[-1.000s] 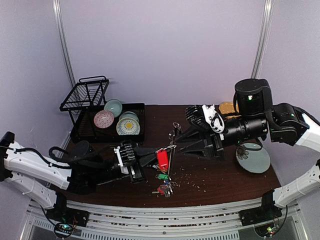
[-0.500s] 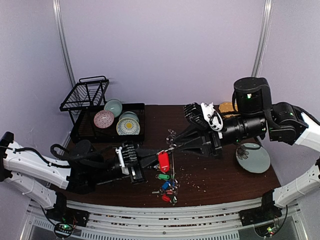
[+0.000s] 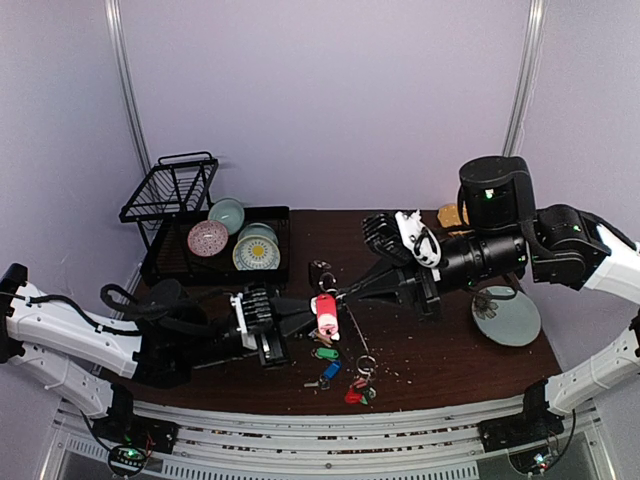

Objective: Put the keys on the keyring

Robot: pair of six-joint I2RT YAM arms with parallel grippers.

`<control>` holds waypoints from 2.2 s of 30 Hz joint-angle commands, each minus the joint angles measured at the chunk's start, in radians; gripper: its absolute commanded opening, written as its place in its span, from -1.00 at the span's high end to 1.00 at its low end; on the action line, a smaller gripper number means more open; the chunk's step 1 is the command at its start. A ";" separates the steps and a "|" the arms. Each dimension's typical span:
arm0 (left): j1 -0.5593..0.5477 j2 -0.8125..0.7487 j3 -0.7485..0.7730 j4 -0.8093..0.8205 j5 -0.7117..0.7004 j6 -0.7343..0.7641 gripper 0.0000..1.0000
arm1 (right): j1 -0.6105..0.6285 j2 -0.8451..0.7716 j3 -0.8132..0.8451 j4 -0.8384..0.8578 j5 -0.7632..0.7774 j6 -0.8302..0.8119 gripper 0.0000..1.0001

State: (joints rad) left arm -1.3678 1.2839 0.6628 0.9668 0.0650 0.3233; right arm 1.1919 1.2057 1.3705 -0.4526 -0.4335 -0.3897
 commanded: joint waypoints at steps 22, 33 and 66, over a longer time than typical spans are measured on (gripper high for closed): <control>0.060 -0.169 -0.029 -0.286 0.009 -0.072 -0.55 | -0.039 -0.087 -0.045 0.074 0.069 -0.014 1.00; 0.167 -0.125 0.142 -0.467 0.179 -0.109 -0.08 | -0.044 -0.081 -0.080 0.239 0.057 0.054 1.00; 0.139 -0.105 0.113 -0.300 0.121 -0.079 0.82 | -0.045 -0.073 -0.147 0.329 0.039 0.150 1.00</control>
State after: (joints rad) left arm -1.2247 1.1851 0.7738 0.5976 0.2012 0.2390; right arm 1.1515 1.1412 1.2255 -0.1844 -0.4007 -0.2611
